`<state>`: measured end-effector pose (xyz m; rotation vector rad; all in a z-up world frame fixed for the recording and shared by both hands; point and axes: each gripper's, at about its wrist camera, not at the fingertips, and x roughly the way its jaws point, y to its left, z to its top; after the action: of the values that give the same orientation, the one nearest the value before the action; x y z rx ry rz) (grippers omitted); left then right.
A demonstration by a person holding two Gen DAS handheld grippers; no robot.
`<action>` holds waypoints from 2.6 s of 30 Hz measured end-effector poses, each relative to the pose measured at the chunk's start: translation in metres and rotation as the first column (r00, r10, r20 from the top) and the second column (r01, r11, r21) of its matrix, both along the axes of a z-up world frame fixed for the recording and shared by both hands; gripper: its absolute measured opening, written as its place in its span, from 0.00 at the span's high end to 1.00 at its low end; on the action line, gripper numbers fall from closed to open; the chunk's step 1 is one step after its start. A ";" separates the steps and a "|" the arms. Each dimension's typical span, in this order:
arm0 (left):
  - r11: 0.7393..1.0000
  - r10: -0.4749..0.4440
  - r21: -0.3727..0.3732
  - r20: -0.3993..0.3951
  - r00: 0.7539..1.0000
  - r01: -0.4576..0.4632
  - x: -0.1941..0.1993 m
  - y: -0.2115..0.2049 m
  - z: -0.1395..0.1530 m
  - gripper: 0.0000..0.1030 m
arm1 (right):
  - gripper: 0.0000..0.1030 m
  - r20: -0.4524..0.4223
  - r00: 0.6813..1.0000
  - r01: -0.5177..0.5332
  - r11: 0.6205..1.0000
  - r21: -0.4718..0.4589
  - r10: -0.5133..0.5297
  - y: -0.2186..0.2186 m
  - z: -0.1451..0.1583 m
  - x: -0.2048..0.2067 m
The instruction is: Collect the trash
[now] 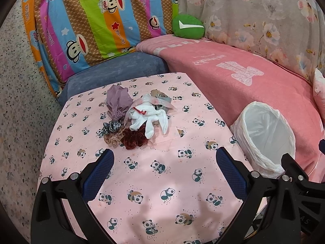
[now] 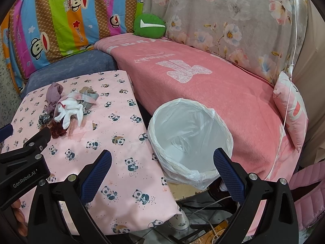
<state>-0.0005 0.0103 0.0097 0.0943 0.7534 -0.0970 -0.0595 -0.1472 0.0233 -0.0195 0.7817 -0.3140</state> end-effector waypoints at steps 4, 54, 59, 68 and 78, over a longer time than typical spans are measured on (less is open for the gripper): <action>1.000 0.000 0.001 -0.001 1.000 0.000 0.000 0.000 0.000 0.07 | 0.05 0.000 1.000 0.001 1.000 0.001 -0.001 0.000 -0.001 0.000; 0.998 -0.043 -0.040 -0.012 0.999 0.042 0.039 0.035 -0.012 0.07 | 0.05 -0.003 0.999 0.043 0.999 -0.006 -0.043 0.024 -0.009 0.037; 0.999 -0.012 -0.042 -0.034 0.999 0.011 0.054 0.058 -0.021 0.07 | 0.05 -0.002 1.000 0.021 1.000 0.013 -0.021 0.037 -0.014 0.052; 0.997 0.017 -0.075 -0.065 0.998 -0.022 0.090 0.111 -0.043 0.07 | 0.05 0.002 1.000 -0.012 0.998 0.054 0.011 0.062 -0.028 0.085; 0.988 0.054 -0.134 -0.150 0.987 -0.074 0.137 0.160 -0.078 0.07 | 0.05 -0.035 0.997 -0.069 0.992 0.107 0.073 0.090 -0.052 0.136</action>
<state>0.1369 0.1699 -0.0679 -0.0714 0.8927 -0.0956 0.0760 -0.0568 -0.0289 0.0465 0.8331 -0.2050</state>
